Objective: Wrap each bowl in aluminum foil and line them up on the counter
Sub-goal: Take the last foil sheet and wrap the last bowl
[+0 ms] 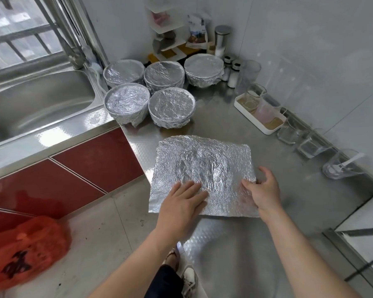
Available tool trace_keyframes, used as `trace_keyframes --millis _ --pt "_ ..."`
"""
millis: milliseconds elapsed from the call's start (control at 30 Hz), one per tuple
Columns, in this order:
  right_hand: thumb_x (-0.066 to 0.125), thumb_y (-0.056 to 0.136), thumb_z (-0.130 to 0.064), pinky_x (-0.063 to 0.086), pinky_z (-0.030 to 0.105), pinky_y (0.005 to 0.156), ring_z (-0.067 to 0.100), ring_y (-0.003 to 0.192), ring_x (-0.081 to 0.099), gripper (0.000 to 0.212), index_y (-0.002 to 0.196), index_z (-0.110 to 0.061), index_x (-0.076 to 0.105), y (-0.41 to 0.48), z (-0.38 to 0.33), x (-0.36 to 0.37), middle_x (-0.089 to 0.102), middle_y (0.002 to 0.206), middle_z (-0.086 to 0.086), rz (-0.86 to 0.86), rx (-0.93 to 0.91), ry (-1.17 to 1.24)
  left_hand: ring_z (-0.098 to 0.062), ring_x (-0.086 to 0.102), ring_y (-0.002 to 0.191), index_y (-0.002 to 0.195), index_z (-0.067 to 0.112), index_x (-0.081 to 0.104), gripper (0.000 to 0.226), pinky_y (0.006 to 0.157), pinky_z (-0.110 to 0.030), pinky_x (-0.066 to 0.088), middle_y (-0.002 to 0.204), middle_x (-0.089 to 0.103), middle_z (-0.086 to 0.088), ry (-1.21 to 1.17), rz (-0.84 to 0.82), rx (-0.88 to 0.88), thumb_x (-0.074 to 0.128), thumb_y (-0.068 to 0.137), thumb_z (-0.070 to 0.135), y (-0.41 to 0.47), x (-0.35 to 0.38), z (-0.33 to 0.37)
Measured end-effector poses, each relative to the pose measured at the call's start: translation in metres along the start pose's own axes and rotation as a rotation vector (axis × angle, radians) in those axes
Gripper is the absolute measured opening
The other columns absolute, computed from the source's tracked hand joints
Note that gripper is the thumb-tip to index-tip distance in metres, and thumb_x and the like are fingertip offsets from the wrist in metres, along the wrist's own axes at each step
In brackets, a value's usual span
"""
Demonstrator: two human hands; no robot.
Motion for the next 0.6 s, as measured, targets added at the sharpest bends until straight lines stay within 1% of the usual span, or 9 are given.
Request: trace_keyframes --millis 67,100,133,167,200,267,333,467,600 --pt "0.074 0.079 -0.011 0.045 0.039 0.088 0.027 0.103 0.055 0.075 0.143 -0.019 0.037 -0.004 -0.013 -0.005 0.055 0.119 0.014 0.112 -0.111 -0.332 -0.016 0.055 0.120 0.112 0.028 0.067 0.025 0.103 -0.037 0.040 0.121 0.064 0.010 -0.009 0.038 0.028 0.051 0.097 0.040 0.000 -0.004 0.002" --pt "0.075 0.078 -0.016 0.043 0.043 0.090 0.031 0.113 0.049 0.074 0.142 -0.019 0.039 -0.011 -0.026 -0.006 0.052 0.125 0.014 0.193 -0.245 -0.555 -0.016 0.056 0.117 0.109 0.027 0.068 0.022 0.101 -0.034 0.040 0.118 0.065 0.011 -0.007 0.058 0.040 0.054 0.096 0.037 0.000 -0.007 0.004" --pt "0.075 0.076 -0.018 0.043 0.047 0.088 0.035 0.116 0.046 0.069 0.139 -0.018 0.046 -0.022 -0.042 0.001 0.051 0.126 0.014 0.243 -0.448 -0.720 -0.015 0.057 0.113 0.106 0.026 0.069 0.020 0.098 -0.033 0.040 0.115 0.066 0.011 -0.003 0.074 0.051 0.056 0.094 0.036 0.001 -0.008 0.005" --pt "0.076 0.075 -0.017 0.045 0.048 0.084 0.037 0.111 0.048 0.060 0.131 -0.017 0.055 -0.035 -0.055 0.014 0.054 0.122 0.013 0.224 -0.675 -0.795 -0.015 0.057 0.110 0.103 0.025 0.069 0.017 0.095 -0.032 0.042 0.112 0.066 0.012 0.000 0.087 0.060 0.059 0.093 0.034 0.003 -0.009 0.007" --pt "0.078 0.073 -0.014 0.047 0.047 0.080 0.036 0.102 0.053 0.050 0.121 -0.015 0.063 -0.049 -0.061 0.030 0.058 0.112 0.011 0.136 -0.876 -0.808 -0.015 0.057 0.109 0.102 0.025 0.070 0.016 0.092 -0.031 0.043 0.111 0.067 0.012 0.004 0.094 0.064 0.060 0.092 0.034 0.004 -0.009 0.008" --pt "0.081 0.070 -0.009 0.053 0.040 0.072 0.030 0.085 0.057 0.034 0.103 -0.013 0.072 -0.077 -0.054 0.062 0.061 0.095 0.006 -0.140 -1.129 -0.815 -0.016 0.057 0.106 0.101 0.025 0.070 0.016 0.088 -0.031 0.046 0.110 0.067 0.011 0.001 0.099 0.051 0.063 0.089 0.033 0.006 -0.008 0.007" --pt "0.081 0.072 -0.009 0.054 0.036 0.068 0.025 0.080 0.057 0.028 0.098 -0.011 0.072 -0.092 -0.038 0.078 0.062 0.089 0.003 -0.320 -1.197 -0.858 -0.016 0.056 0.102 0.101 0.023 0.071 0.017 0.084 -0.030 0.048 0.109 0.068 0.010 -0.023 0.097 0.017 0.067 0.087 0.032 0.008 -0.006 0.006" --pt "0.077 0.078 -0.013 0.045 0.024 0.070 0.017 0.079 0.053 0.014 0.091 -0.013 0.071 -0.087 -0.030 0.077 0.060 0.085 -0.003 -0.344 -1.211 -0.879 -0.015 0.052 0.096 0.095 0.019 0.073 0.015 0.079 -0.024 0.045 0.101 0.067 0.008 -0.120 0.120 0.004 0.067 0.087 0.030 0.007 -0.013 0.002" --pt "0.074 0.079 -0.012 0.049 0.032 0.058 0.018 0.079 0.050 0.008 0.079 -0.014 0.067 -0.091 -0.025 0.080 0.059 0.084 -0.002 -0.393 -1.310 -0.956 -0.013 0.053 0.093 0.092 0.023 0.077 0.031 0.066 -0.026 0.050 0.091 0.066 0.010 -0.066 0.114 0.014 0.052 0.091 0.041 -0.001 -0.020 -0.010"
Point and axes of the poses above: each hand's wrist, its own y-axis towards the middle knuckle, its own x-axis out of the palm, z = x × y, the point moved 7 cm from there along y, towards the middle knuckle
